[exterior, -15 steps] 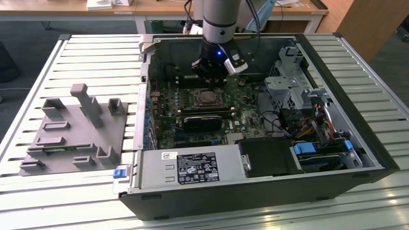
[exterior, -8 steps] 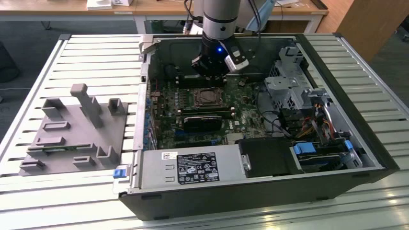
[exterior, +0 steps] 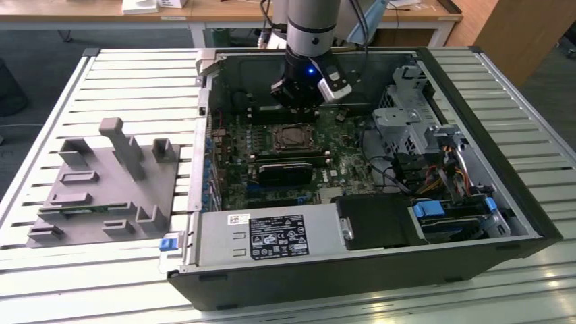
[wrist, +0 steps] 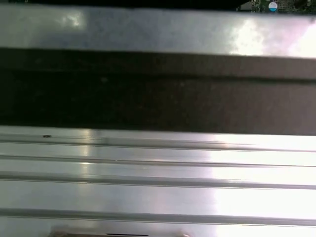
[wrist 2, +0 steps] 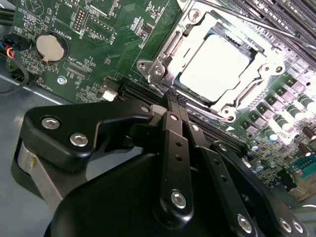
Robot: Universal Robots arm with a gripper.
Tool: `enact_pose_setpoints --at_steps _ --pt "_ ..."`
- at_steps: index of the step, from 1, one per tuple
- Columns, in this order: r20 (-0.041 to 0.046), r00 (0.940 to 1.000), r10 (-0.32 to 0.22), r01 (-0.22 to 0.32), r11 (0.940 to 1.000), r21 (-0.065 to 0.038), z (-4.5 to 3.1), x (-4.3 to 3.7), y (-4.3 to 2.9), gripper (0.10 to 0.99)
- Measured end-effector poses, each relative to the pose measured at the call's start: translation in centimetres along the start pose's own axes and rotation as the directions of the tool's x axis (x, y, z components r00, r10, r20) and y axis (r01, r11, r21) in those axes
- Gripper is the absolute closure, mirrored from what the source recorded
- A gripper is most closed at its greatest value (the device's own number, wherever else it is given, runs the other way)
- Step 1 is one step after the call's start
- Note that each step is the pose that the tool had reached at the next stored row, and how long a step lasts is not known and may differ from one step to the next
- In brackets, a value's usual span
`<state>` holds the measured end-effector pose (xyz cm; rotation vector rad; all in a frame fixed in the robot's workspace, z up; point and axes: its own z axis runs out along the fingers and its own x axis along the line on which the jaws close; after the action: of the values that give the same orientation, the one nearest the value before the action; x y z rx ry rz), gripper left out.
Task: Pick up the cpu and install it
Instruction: 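Install the first cpu locking lever, then install the second cpu locking lever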
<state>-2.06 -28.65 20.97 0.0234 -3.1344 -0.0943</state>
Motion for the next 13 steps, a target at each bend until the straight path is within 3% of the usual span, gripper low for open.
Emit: enact_pose_setpoints --at_steps 13 --pt "0.0001 1.0 0.0 0.0 1.0 0.0 0.01 -0.29 -0.2 0.98"
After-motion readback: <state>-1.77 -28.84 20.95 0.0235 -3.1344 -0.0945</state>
